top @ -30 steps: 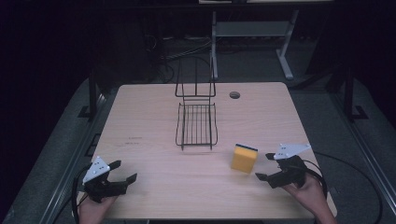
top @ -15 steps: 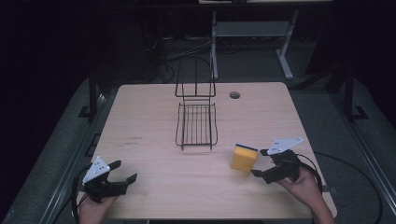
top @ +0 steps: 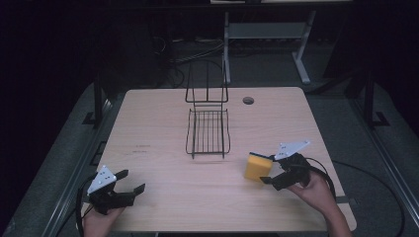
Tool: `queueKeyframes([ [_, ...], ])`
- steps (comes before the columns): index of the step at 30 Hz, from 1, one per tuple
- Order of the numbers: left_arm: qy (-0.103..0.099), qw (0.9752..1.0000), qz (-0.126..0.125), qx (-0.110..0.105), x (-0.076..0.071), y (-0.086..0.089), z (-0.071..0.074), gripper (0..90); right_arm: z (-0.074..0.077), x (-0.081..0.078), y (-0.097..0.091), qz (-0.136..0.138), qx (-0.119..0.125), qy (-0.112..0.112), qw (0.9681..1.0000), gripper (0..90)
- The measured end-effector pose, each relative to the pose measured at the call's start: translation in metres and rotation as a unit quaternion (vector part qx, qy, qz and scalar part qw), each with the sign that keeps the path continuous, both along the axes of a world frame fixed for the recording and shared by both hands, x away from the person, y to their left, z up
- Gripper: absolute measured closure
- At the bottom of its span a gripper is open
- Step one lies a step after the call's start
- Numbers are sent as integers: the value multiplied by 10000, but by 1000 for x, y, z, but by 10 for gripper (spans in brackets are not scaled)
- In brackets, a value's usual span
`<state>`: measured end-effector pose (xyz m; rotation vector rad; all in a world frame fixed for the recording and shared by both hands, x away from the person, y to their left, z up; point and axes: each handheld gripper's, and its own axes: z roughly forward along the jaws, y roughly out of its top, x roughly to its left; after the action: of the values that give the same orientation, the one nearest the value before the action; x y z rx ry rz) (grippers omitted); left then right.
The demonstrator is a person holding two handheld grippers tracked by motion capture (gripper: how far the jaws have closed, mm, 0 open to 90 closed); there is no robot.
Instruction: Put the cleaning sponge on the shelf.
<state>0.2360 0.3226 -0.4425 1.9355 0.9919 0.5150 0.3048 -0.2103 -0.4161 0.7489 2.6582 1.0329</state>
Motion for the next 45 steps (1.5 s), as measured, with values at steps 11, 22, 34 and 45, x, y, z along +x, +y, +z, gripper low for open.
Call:
queueKeyframes([
  [11,13,10000,-10,8,0,0,0,159,-2,6,4,55,-34,121,9999,177],
  [22,4,10000,-10,0,0,1,0,159,-1,13,12,163,-188,200,9995,248],
  [34,4,10000,2,-20,0,1,0,159,-1,14,14,380,-439,221,9981,491],
  [45,-4,10000,5,-39,0,2,1,159,13,18,23,614,-523,177,9966,563],
])
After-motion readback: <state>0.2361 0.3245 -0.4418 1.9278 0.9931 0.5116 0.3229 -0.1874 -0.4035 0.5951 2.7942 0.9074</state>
